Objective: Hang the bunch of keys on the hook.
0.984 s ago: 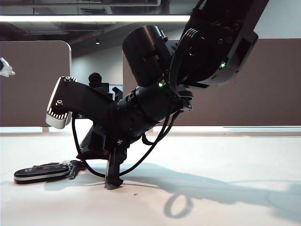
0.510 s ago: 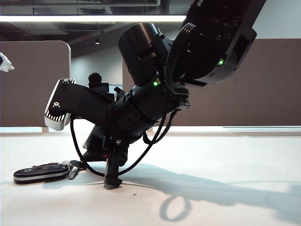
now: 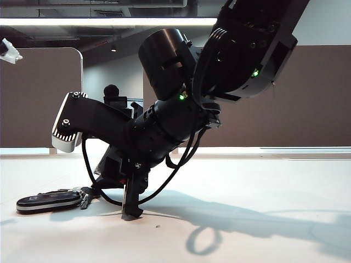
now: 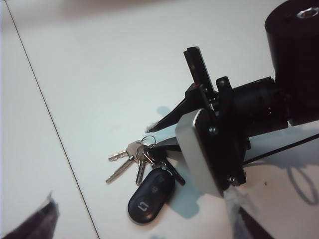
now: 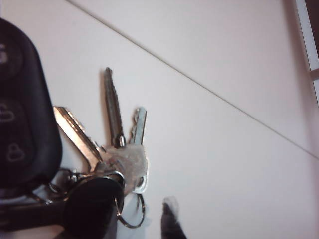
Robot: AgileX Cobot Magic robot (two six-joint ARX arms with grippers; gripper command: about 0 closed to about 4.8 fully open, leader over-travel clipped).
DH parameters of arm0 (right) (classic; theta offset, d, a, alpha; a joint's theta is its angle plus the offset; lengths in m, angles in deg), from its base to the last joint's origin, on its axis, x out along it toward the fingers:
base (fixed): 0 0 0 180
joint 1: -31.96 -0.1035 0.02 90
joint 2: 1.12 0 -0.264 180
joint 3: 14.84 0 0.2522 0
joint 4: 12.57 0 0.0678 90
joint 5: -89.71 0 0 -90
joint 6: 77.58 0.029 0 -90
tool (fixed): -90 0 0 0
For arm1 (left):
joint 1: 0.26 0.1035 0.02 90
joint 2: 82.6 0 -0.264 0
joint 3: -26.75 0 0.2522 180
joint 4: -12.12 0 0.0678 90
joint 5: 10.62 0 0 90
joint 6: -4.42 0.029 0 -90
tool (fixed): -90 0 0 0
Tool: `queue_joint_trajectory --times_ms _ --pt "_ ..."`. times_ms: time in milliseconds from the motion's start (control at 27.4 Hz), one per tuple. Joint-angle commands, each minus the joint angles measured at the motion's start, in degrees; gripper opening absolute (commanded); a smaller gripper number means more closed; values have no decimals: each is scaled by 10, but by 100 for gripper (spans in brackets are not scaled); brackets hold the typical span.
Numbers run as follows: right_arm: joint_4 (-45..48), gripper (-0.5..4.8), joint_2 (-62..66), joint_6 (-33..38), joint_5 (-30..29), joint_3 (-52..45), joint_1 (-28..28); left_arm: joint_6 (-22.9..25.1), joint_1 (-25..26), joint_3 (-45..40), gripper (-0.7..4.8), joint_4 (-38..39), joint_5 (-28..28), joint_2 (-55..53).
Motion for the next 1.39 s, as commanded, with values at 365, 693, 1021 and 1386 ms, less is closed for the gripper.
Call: queue_joint_trajectory --times_ms 365,693,1021,1386 --pt "-44 -6 53 -78 42 -12 14 -37 0 3 479 12 -4 0" --pt "-27 -6 38 -42 44 -9 11 -37 0 3 479 14 -2 0" --pt "-70 -6 -38 315 5 -9 22 -38 0 10 479 12 17 1" --pt "-45 162 -110 750 -191 4 48 -37 0 25 479 24 17 1"
